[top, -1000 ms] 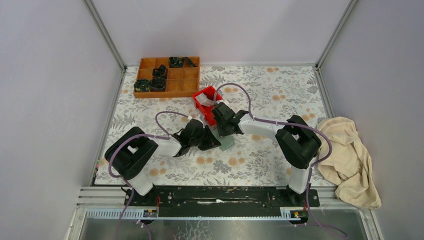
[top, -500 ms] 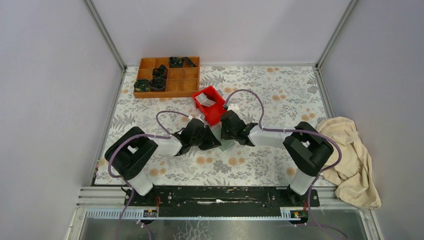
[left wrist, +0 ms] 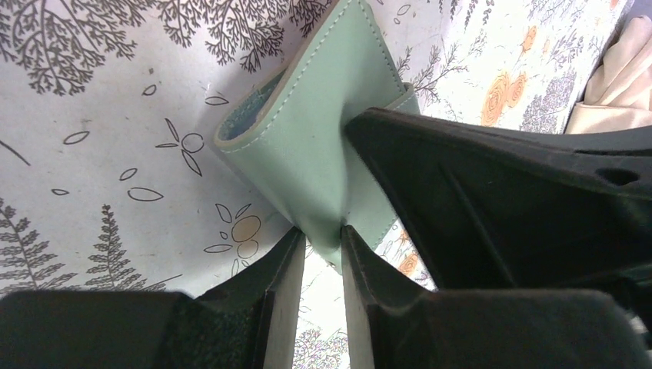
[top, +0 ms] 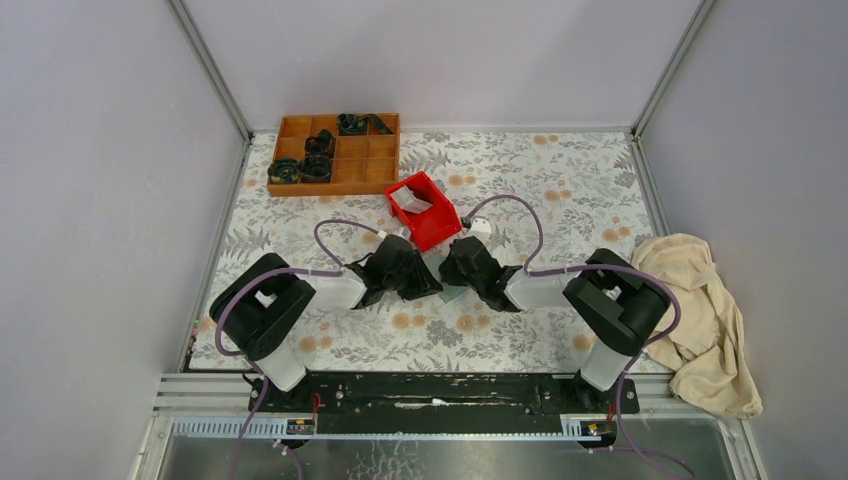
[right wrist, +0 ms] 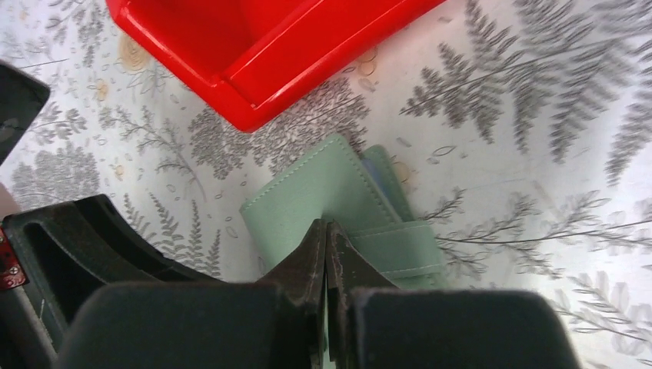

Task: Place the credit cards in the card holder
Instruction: Close the card holder at the center of the board.

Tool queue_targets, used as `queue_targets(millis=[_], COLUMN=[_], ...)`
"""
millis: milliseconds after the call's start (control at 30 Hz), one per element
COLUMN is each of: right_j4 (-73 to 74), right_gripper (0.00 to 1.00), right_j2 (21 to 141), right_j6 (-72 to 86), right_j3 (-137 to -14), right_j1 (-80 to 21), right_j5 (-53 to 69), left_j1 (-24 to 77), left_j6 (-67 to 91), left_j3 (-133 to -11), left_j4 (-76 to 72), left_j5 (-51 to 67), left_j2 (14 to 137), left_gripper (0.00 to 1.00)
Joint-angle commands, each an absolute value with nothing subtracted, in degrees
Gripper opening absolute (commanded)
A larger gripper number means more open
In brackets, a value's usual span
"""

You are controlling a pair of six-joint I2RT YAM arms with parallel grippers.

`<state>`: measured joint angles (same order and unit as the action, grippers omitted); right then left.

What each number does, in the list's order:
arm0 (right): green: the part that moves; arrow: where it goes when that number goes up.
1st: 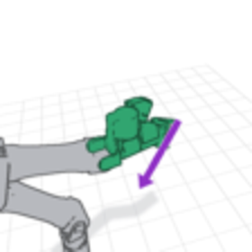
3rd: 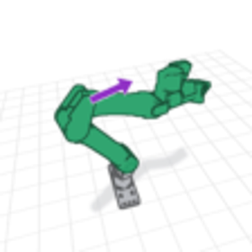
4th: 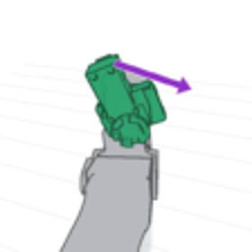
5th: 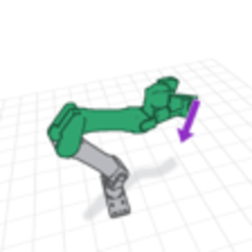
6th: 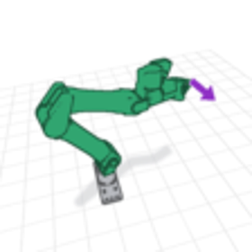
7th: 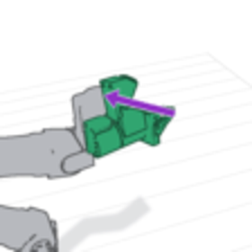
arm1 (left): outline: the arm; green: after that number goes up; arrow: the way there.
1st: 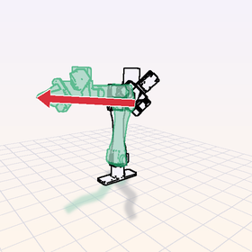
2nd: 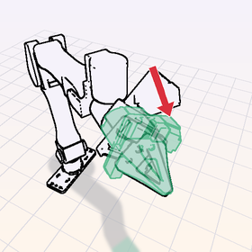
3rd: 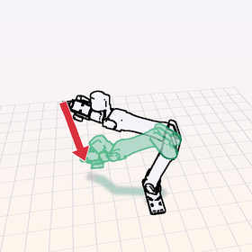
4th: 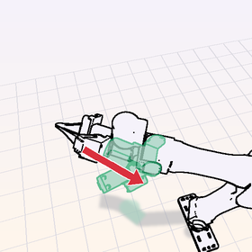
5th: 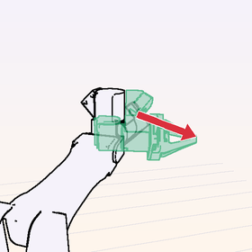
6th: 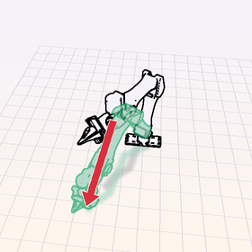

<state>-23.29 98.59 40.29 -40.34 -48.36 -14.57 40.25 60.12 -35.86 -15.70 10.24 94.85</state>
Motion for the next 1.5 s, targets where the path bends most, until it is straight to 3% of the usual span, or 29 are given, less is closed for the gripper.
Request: queue_targets(millis=[0, 300, 567, 633, 900, 1167, 1333, 1467], right_j4=[-7.24, -8.27, 3.84, 6.51, 12.5, 15.37, 16.91, 17.28], right_gripper=[0.0, 0.01, 0.44, 0.46, 0.47, 0.46, 0.35, 0.19], right_j2=[107.43, 106.3, 98.23, 96.96, 95.54, 92.64, 90.3, 88.79], right_j6=[45.9, 48.27, 35.49, 32.72, 25.83, 22.4, 22.14, 22.92], right_j3=[-31.51, -29.8, -43.89, -47.67, -57.37, -62.71, -60.74, -57.14], right_j1=[-53.92, -55.65, -55.24, -54.52, -50.98, -48.32, -45.21, -43.2], right_j5=[-4.52, -7.51, -13.66, -14.77, -15.87, -18.29, -19.28, -18.62], left_j1=[41.13, 41.18, 40.67, 40.2, 39.38, 39.44, 39.97, 41.95], left_j6=[59.08, 58.77, 56.12, 55.92, 54.64, 55.0, 54.01, 52.74], left_j3=[-36.2, -35.41, -38.38, -38.56, -38.59, -35.72, -35.31, -36.1], left_j4=[-9.84, -8.94, -4.35, -3.58, -3.19, -6.62, -6.49, -5.51], left_j5=[6.26, 5.53, 2.07, 0.82, -1.53, 1.25, 3.56, 4.36], left_j2=[96.97, 95.59, 90.67, 88.88, 84.43, 84.62, 85.34, 86.46], left_gripper=[0.32, 0.32, 0.4, 0.43, 0.48, 0.41, 0.36, 0.3])
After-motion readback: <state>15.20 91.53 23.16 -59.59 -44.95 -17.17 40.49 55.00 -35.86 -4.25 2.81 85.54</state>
